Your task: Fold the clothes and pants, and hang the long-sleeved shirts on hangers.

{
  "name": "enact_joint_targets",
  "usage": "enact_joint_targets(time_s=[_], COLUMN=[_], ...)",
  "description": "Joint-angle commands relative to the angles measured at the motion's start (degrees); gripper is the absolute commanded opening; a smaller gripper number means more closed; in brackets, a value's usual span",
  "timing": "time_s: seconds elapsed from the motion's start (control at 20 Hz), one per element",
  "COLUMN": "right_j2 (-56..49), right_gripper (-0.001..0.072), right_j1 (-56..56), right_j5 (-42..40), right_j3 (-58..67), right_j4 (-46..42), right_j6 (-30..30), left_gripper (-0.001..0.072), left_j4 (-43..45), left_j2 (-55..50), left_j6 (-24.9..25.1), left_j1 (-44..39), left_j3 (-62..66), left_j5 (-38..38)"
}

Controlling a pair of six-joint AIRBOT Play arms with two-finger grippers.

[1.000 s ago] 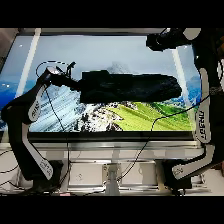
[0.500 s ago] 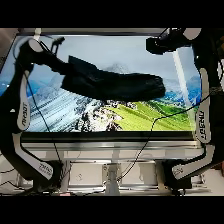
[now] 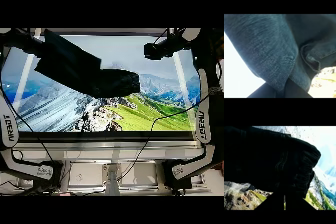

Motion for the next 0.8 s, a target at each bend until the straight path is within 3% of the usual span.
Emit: enact_joint_targets(time_s=[0.0,0.1,0.35,0.5,0.75], right_j2=[-0.22,-0.79,-8.41,-15.72,-26.51], right_gripper=[0.0053,0.0053,0.0052,0.0051,0.0051], right_j1=[1.79,4.61,13.86,18.38,23.19], right_j5=[-3.87,-10.62,-29.68,-32.7,-36.09], right_j3=[-3.37,-5.44,-8.07,-8.04,-6.32], right_j4=[2.36,2.29,2.21,4.31,21.75], right_j6=[0.09,0.7,14.27,21.75,24.44], left_gripper=[0.0018,0.0019,0.0019,0.002,0.0021], left_j4=[0.72,0.66,0.66,0.66,0.2], left_j2=[0.76,0.7,0.7,0.7,0.42], left_j6=[-1.22,-1.25,-1.2,-1.2,-1.22], left_j1=[-0.94,-1.38,-2.47,-2.78,-3.37], left_j3=[0.22,0.22,0.2,0.2,0.2], left_j5=[-0.48,-0.48,-0.48,-0.28,1.03])
